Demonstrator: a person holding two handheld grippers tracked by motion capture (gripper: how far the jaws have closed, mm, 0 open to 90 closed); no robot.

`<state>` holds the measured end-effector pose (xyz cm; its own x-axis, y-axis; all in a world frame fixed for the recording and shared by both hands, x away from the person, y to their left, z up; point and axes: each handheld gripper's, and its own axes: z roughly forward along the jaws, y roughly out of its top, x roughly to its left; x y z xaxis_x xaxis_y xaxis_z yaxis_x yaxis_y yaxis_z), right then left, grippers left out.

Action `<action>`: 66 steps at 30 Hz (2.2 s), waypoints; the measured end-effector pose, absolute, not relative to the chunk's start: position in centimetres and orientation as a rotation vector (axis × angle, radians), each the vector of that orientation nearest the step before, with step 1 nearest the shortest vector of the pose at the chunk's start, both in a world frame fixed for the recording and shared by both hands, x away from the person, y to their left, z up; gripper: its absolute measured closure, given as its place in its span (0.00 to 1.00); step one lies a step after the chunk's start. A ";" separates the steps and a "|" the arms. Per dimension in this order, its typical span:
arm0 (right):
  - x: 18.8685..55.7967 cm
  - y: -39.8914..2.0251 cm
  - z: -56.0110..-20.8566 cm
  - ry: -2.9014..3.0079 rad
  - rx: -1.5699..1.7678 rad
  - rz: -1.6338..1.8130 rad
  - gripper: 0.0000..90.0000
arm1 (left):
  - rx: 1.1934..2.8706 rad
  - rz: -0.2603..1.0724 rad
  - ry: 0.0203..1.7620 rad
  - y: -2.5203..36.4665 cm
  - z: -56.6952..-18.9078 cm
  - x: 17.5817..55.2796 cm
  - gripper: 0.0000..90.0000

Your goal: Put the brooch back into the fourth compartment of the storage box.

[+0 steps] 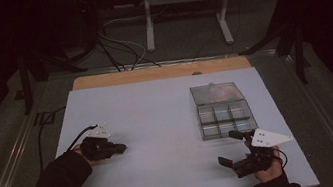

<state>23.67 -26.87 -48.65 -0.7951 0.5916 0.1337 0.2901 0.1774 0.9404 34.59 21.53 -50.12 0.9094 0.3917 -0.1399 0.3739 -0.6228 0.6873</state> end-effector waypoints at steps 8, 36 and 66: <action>23.7 -26.9 -48.7 2.193 0.845 1.658 0.00 | 2.292 0.020 0.520 20.8 -49.6 34.8 0.98; 23.6 -27.0 -48.6 2.194 0.840 1.656 0.00 | 2.232 -0.043 0.432 17.9 -48.7 35.1 0.98; 23.5 -27.0 -48.6 2.192 0.841 1.661 0.00 | 2.227 -0.075 0.336 14.1 -47.7 35.5 0.98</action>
<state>23.54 -27.03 -48.57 -0.7968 0.5896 0.1320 0.2863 0.1761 0.9418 35.50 14.15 -47.75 0.9619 0.2145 -0.1693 0.2661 -0.5946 0.7587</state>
